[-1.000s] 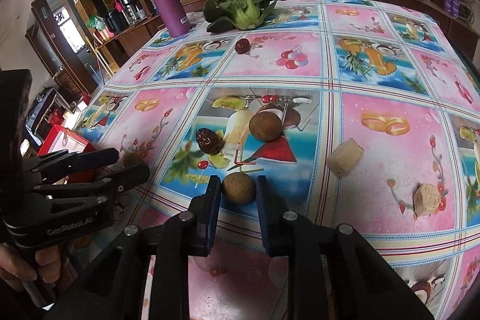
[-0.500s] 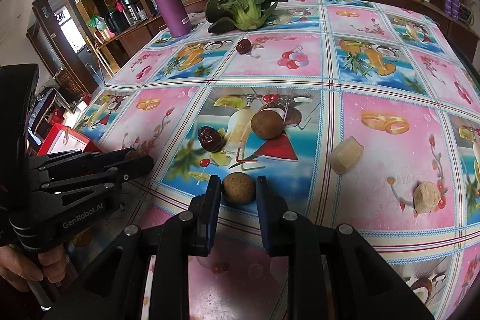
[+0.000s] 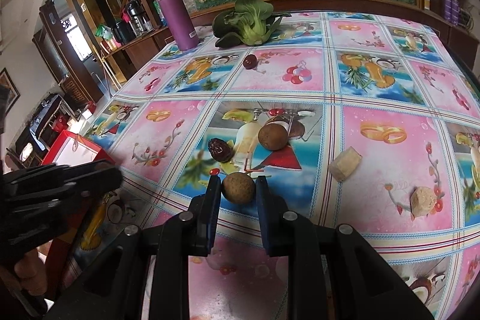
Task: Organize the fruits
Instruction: 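Grasp a brown round ball with the right tool while the left tool grasps another, then carry both brown balls into the white tray and open both tools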
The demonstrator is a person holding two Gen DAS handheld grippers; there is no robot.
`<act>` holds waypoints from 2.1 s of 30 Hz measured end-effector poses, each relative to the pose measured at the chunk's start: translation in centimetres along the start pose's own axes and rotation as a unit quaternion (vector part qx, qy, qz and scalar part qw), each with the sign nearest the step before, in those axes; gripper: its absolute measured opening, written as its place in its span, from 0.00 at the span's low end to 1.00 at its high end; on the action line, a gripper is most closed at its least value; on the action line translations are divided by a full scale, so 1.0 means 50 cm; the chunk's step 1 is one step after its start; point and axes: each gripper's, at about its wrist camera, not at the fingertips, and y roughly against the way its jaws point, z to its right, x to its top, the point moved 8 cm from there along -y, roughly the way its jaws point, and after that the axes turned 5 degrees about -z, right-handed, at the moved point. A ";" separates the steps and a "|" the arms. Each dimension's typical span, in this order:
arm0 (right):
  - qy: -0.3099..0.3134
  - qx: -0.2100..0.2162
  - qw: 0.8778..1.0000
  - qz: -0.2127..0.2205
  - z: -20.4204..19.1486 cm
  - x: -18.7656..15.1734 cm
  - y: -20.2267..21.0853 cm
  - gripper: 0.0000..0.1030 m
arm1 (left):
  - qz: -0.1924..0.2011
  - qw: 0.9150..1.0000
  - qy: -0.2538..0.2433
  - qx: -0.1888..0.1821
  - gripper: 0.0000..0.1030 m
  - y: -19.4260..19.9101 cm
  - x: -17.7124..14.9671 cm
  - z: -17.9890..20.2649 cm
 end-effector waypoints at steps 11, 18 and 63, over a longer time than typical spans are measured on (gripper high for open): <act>0.060 0.063 0.996 0.014 -0.203 0.008 0.032 0.21 | 0.070 0.996 0.039 0.047 0.23 0.193 -0.091 -0.136; 0.131 0.132 0.982 0.012 -0.398 0.010 0.037 0.21 | 0.085 0.985 0.098 0.116 0.23 0.250 -0.158 -0.275; 0.168 0.191 0.966 -0.055 -0.524 -0.086 0.008 0.34 | 0.030 0.975 0.136 0.175 0.66 0.246 -0.277 -0.380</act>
